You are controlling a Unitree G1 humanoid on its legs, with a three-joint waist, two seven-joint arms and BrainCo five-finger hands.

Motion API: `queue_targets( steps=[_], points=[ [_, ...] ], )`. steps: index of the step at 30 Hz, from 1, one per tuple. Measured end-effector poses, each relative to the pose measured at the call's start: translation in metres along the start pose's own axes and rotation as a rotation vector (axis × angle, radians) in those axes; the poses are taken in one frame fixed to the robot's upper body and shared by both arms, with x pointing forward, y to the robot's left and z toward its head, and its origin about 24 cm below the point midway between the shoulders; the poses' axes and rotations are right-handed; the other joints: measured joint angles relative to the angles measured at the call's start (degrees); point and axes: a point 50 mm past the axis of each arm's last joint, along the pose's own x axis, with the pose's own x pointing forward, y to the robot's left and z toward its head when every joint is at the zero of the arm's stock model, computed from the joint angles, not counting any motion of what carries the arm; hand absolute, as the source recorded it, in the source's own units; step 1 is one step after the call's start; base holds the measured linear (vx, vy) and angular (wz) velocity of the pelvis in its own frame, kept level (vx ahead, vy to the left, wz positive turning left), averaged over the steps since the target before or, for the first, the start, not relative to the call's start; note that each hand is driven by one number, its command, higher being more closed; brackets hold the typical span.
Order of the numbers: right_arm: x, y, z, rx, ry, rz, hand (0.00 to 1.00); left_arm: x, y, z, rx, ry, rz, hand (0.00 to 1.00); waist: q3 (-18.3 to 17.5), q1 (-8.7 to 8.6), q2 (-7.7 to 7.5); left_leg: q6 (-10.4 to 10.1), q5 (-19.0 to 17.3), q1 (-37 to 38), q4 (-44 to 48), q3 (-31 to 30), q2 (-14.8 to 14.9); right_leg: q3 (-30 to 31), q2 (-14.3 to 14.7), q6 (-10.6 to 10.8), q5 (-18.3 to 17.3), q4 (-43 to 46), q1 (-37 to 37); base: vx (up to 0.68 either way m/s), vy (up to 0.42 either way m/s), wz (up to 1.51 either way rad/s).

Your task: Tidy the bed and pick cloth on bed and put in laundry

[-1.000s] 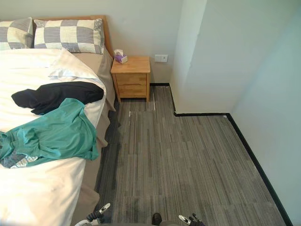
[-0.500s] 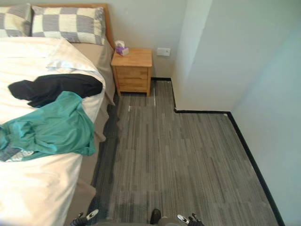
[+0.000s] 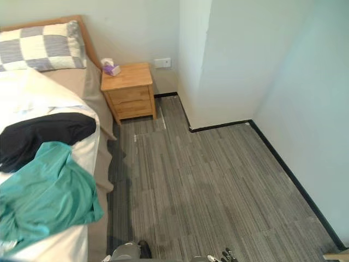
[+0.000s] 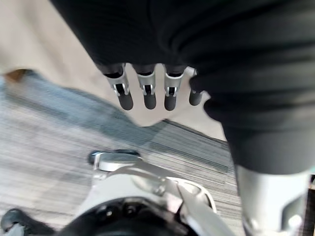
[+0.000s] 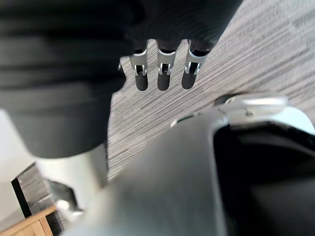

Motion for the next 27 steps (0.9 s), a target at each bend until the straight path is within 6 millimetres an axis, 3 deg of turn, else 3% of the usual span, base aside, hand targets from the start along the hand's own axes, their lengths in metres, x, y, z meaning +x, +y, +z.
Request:
queue_targets(
  steps=[1, 2, 3, 5, 6, 10, 13, 14, 15, 16, 17, 18, 19, 20, 21, 22, 23, 24, 26, 27],
  points=[
    [-0.001, 0.001, -0.002, 0.024, -0.003, -0.010, 0.00, 0.000, 0.003, 0.003, 0.011, -0.011, 0.000, 0.00, -0.4, -0.20, -0.79, 0.6, -1.9, 1.5, 0.3, -0.1, -1.4, 0.0, -1.6, 0.7, -0.6, 9.6, -1.4, 0.34, 0.153, 0.07],
    [-0.001, 0.002, -0.004, 0.036, 0.000, -0.015, 0.00, 0.001, 0.007, 0.005, 0.023, -0.016, 0.007, 0.00, -0.7, -0.29, -1.30, 0.9, -2.7, 2.4, 0.3, -0.4, -2.4, 0.0, -2.5, 1.0, -0.3, 13.8, -2.0, 0.52, 0.203, 0.32],
    [-0.002, 0.002, -0.007, 0.057, 0.004, -0.021, 0.00, 0.001, 0.011, 0.009, 0.049, -0.030, 0.005, 0.00, -1.3, -1.05, -3.05, 1.6, -4.7, 5.3, 0.3, -1.7, -5.5, 0.8, -6.3, 1.4, 3.1, 26.9, -6.2, 0.45, 0.140, 0.40],
    [-0.001, 0.002, -0.006, 0.058, -0.009, -0.022, 0.00, 0.001, 0.014, 0.013, 0.067, -0.042, 0.001, 0.00, -1.1, -1.96, -3.36, 2.4, -6.3, 7.5, 0.2, -3.3, -6.6, 2.5, -7.5, 1.6, 7.2, 36.3, -9.6, 0.47, 0.068, 0.62],
    [-0.001, 0.002, -0.004, 0.064, -0.022, -0.017, 0.00, 0.001, 0.014, 0.013, 0.065, -0.041, 0.003, 0.00, -1.0, -3.25, -3.08, 2.2, -7.2, 11.4, -1.5, -4.9, -6.6, 2.9, -6.7, 0.0, 5.3, 44.9, -14.2, 0.47, -0.003, 0.63],
    [0.002, 0.004, 0.006, 0.074, -0.074, -0.001, 0.00, 0.003, 0.009, 0.018, 0.027, -0.058, -0.023, 0.00, 0.3, -3.82, -1.39, 0.2, -7.7, 19.9, -8.2, -6.2, -4.4, -1.8, -3.3, -2.4, 0.5, 44.0, -23.6, 0.45, -0.071, 0.37],
    [0.004, 0.007, 0.012, 0.055, -0.095, 0.014, 0.00, 0.006, -0.001, 0.025, -0.012, -0.073, -0.069, 0.00, 0.7, -5.58, -0.83, -0.4, -7.8, 24.4, -11.1, -8.2, -1.0, -7.0, -0.1, -3.1, 0.6, 28.1, -29.5, 0.65, -0.310, 0.62],
    [0.004, 0.010, 0.012, 0.041, -0.095, 0.024, 0.00, 0.007, -0.004, 0.028, -0.013, -0.080, -0.090, 0.00, 0.9, -6.21, -1.49, -0.8, -8.0, 25.4, -10.9, -9.8, -0.6, -5.9, 1.1, -2.9, 4.3, 16.0, -29.1, 0.61, -0.353, 0.70],
    [0.004, 0.008, 0.013, 0.042, -0.100, 0.015, 0.00, 0.009, -0.012, 0.029, -0.023, -0.076, -0.110, 0.00, 1.3, -6.27, -0.47, -2.1, -8.4, 26.3, -10.9, -11.1, 0.4, -6.7, 2.1, -6.3, 4.2, 16.9, -28.3, 0.61, -0.301, 0.47],
    [0.008, 0.001, 0.024, 0.014, -0.122, -0.007, 0.00, 0.011, -0.035, 0.032, -0.034, -0.079, -0.182, 0.00, 2.5, -5.28, 1.72, -3.3, -8.1, 26.7, -11.4, -13.4, 0.5, -8.1, 2.7, -6.4, 2.9, 17.2, -26.2, 0.49, -0.222, 0.35],
    [0.009, 0.003, 0.026, -0.012, -0.126, -0.001, 0.00, 0.012, -0.047, 0.037, -0.037, -0.099, -0.222, 0.00, 3.9, -5.63, 1.18, -3.0, -6.6, 26.0, -12.2, -17.7, -1.9, -5.6, 1.1, -5.7, 1.9, 21.4, -26.3, 0.39, -0.209, 0.48],
    [0.008, 0.004, 0.026, -0.009, -0.127, -0.005, 0.00, 0.012, -0.051, 0.041, -0.039, -0.108, -0.235, 0.00, 5.0, -6.58, 1.14, -2.0, -2.3, 25.7, -11.9, -19.3, -2.5, -4.1, 0.1, -6.0, 2.0, 27.3, -27.4, 0.24, -0.239, 0.85],
    [0.006, 0.005, 0.021, -0.020, -0.114, -0.005, 0.00, 0.013, -0.048, 0.040, -0.046, -0.099, -0.224, 0.00, 5.0, -7.55, 1.12, -2.3, -1.9, 27.0, -9.9, -19.7, -1.9, -2.2, 0.4, -4.9, -0.3, 31.7, -30.0, 0.28, -0.306, 0.93],
    [0.004, 0.008, 0.013, -0.068, -0.076, 0.018, 0.00, 0.011, -0.035, 0.032, -0.041, -0.070, -0.194, 0.00, 2.4, -8.16, 0.94, -2.9, -2.3, 27.5, -8.8, -21.4, -1.0, -1.6, 1.2, -6.7, -3.3, 26.0, -28.8, 0.35, -0.334, 0.76],
    [0.003, 0.005, 0.014, -0.078, -0.074, 0.013, 0.00, 0.011, -0.036, 0.030, -0.047, -0.058, -0.193, 0.00, 2.3, -8.22, 0.78, -2.9, -2.4, 27.8, -8.5, -22.0, -0.5, -2.5, 1.5, -6.0, -5.5, 26.5, -27.8, 0.47, -0.339, 0.46],
    [0.003, 0.000, 0.015, -0.097, -0.067, -0.001, 0.00, 0.011, -0.040, 0.028, -0.057, -0.043, -0.199, 0.00, 1.6, -7.95, 2.74, -3.1, -0.6, 27.4, -7.1, -22.2, 1.3, -3.9, 2.7, -6.8, -7.1, 26.6, -26.8, 0.48, -0.313, 0.19],
    [0.004, -0.002, 0.017, -0.113, -0.062, -0.006, 0.00, 0.011, -0.039, 0.027, -0.067, -0.035, -0.196, 0.00, 1.6, -7.71, 3.21, -4.7, 2.2, 26.0, -3.8, -22.5, 2.3, -4.7, 3.2, -7.6, -7.8, 26.5, -25.7, 0.46, -0.294, 0.14],
    [0.005, -0.002, 0.020, -0.118, -0.063, -0.006, 0.00, 0.011, -0.038, 0.026, -0.076, -0.030, -0.189, 0.00, 1.8, -7.71, 3.37, -4.9, 4.1, 24.6, -0.9, -23.0, 2.7, -5.3, 3.2, -8.1, -8.1, 26.1, -24.9, 0.45, -0.289, 0.20],
    [0.007, -0.002, 0.022, -0.155, -0.043, 0.000, 0.00, 0.009, -0.031, 0.022, -0.104, -0.022, -0.167, 0.00, 2.2, -7.83, 3.69, -6.8, 13.8, 17.3, 14.2, -25.9, 3.9, -5.8, 4.8, -8.5, -10.1, 21.1, -19.1, 0.42, -0.233, 0.18],
    [0.008, -0.006, 0.023, -0.184, -0.030, -0.004, 0.00, 0.008, -0.030, 0.019, -0.121, -0.023, -0.170, 0.00, 2.8, -7.61, 3.81, -7.5, 16.6, 10.5, 28.1, -27.1, 5.0, -6.1, 6.4, -8.6, -10.0, 16.5, -14.1, 0.43, -0.189, 0.05]
  ],
)
